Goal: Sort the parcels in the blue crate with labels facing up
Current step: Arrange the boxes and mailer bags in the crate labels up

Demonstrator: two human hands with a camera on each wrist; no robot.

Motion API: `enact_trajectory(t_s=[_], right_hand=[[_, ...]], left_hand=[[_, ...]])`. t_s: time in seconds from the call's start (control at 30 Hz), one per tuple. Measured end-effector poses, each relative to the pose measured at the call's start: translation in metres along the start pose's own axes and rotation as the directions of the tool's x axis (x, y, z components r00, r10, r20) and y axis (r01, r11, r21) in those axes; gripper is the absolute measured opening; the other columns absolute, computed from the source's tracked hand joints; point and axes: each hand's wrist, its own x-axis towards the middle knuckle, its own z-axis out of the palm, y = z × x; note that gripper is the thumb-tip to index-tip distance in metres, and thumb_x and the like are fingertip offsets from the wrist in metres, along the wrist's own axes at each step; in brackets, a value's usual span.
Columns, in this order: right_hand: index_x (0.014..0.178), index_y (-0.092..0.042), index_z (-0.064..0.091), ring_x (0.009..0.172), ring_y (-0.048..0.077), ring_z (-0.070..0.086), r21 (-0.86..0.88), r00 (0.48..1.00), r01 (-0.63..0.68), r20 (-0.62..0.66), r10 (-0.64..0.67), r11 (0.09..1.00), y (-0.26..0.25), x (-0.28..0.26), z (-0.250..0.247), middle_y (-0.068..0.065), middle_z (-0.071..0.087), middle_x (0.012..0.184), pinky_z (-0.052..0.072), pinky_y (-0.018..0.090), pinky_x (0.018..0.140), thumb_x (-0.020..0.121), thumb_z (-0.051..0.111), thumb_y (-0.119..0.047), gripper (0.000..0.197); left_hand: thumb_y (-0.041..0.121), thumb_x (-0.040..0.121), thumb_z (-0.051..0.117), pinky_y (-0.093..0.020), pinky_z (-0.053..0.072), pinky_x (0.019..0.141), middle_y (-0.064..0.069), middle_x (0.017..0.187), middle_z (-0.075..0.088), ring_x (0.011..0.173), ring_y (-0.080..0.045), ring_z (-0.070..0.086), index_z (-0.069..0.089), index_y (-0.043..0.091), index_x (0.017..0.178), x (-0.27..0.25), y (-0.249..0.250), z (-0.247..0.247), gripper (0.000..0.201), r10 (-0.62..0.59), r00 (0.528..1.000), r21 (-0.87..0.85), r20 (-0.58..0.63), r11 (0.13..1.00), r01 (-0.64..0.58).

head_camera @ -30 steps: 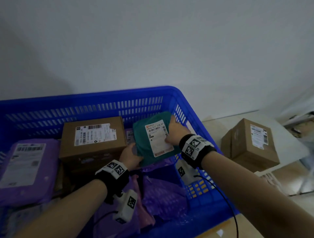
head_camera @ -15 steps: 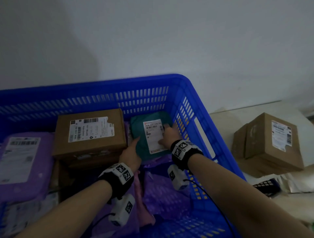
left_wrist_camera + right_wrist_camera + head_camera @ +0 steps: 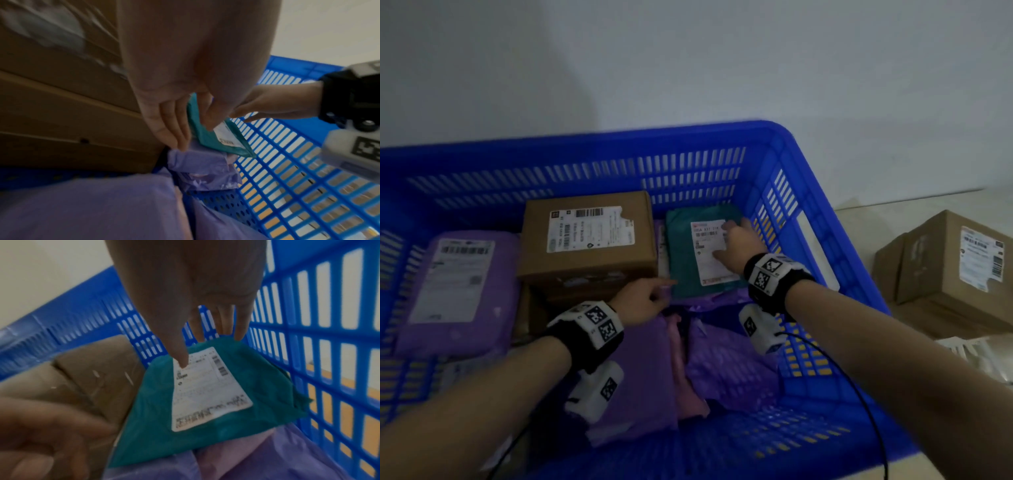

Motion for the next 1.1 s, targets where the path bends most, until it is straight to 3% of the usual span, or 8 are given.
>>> enact_trajectory(t_s=[0.13, 0.27, 0.43, 0.57, 0.77, 0.87, 0.97, 1.1], right_hand=[[0.114, -0.007, 0.063, 0.101, 0.023, 0.062, 0.102, 0.974, 0.147, 0.156, -0.162, 0.984, -0.012, -0.020, -0.008, 0.012, 0.066, 0.109, 0.047, 0.030, 0.085, 0.085, 0.067, -0.026, 0.035], [0.102, 0.001, 0.069, 0.047, -0.005, 0.054, 0.284, 0.869, 0.167, 0.411, -0.277, 0.944, -0.024, -0.043, 0.017, 0.008, 0.065, 0.074, 0.048, 0.019, 0.061, 0.083, 0.069, -0.011, 0.023], [0.114, -0.004, 0.065, 0.056, 0.002, 0.054, 0.091, 0.805, 0.228, 0.543, -0.241, 0.969, -0.043, -0.055, 0.065, 0.006, 0.064, 0.087, 0.043, 0.008, 0.048, 0.082, 0.070, -0.017, 0.035], [0.111, 0.002, 0.061, 0.096, 0.023, 0.062, -0.025, 0.814, 0.265, 0.541, -0.210, 0.964, -0.057, -0.061, 0.093, 0.017, 0.063, 0.109, 0.046, 0.028, 0.076, 0.082, 0.070, -0.017, 0.036], [0.125, 0.001, 0.050, 0.113, 0.030, 0.058, 0.018, 0.866, 0.153, 0.479, -0.143, 0.988, -0.055, -0.053, 0.118, 0.016, 0.058, 0.125, 0.049, 0.033, 0.089, 0.080, 0.070, -0.016, 0.052], [0.106, 0.002, 0.058, 0.099, 0.026, 0.061, 0.115, 0.879, 0.103, 0.454, -0.144, 0.988, -0.055, -0.051, 0.124, 0.016, 0.063, 0.105, 0.045, 0.027, 0.070, 0.081, 0.066, -0.011, 0.030], [0.071, -0.010, 0.056, 0.068, 0.016, 0.059, 0.280, 0.869, -0.038, 0.484, -0.107, 0.959, -0.052, -0.049, 0.131, -0.004, 0.061, 0.064, 0.044, 0.019, 0.047, 0.080, 0.066, -0.003, 0.015], [0.082, -0.007, 0.064, 0.045, 0.004, 0.052, 0.378, 0.853, -0.126, 0.513, -0.094, 0.917, -0.053, -0.052, 0.134, 0.000, 0.057, 0.063, 0.045, 0.019, 0.046, 0.081, 0.066, 0.000, 0.007]], left_hand=[[0.015, 0.092, 0.056, -0.029, 0.050, 0.083, -0.016, 0.113, 0.064, 0.098, -0.023, 0.060, 0.061, 0.014, 0.123, -0.021, -0.032, -0.018, 0.031, -0.104, 0.995, 0.013, 0.003, 0.995, 0.104], [0.018, 0.089, 0.063, -0.025, 0.047, 0.079, -0.016, 0.115, 0.063, 0.095, -0.021, 0.058, 0.058, 0.007, 0.125, -0.035, -0.062, -0.024, 0.039, -0.279, 0.960, -0.062, 0.024, 0.958, 0.280], [0.026, 0.086, 0.067, -0.033, 0.049, 0.086, -0.014, 0.137, 0.047, 0.117, -0.030, 0.054, 0.040, 0.009, 0.140, -0.041, -0.088, -0.018, 0.063, -0.452, 0.891, -0.020, 0.043, 0.891, 0.453], [0.020, 0.088, 0.064, -0.038, 0.049, 0.092, -0.013, 0.147, 0.036, 0.126, -0.032, 0.046, 0.025, 0.012, 0.148, -0.042, -0.094, -0.013, 0.072, -0.527, 0.848, -0.107, 0.062, 0.841, 0.530], [0.011, 0.087, 0.065, -0.047, 0.049, 0.095, -0.013, 0.143, 0.040, 0.123, -0.031, 0.048, 0.023, 0.009, 0.147, -0.047, -0.109, -0.003, 0.073, -0.620, 0.771, -0.264, 0.146, 0.727, 0.634], [0.001, 0.088, 0.059, -0.048, 0.049, 0.096, -0.014, 0.139, 0.045, 0.111, -0.025, 0.052, 0.021, 0.009, 0.147, -0.045, -0.116, 0.004, 0.071, -0.637, 0.740, -0.364, 0.216, 0.651, 0.666], [-0.002, 0.087, 0.059, -0.045, 0.049, 0.093, -0.014, 0.137, 0.048, 0.105, -0.024, 0.053, 0.020, 0.010, 0.148, -0.044, -0.119, 0.009, 0.073, -0.638, 0.735, -0.422, 0.230, 0.615, 0.666], [0.002, 0.088, 0.060, -0.043, 0.047, 0.094, -0.015, 0.134, 0.052, 0.102, -0.023, 0.054, 0.019, 0.011, 0.149, -0.043, -0.121, 0.009, 0.074, -0.629, 0.743, -0.442, 0.229, 0.613, 0.655]])
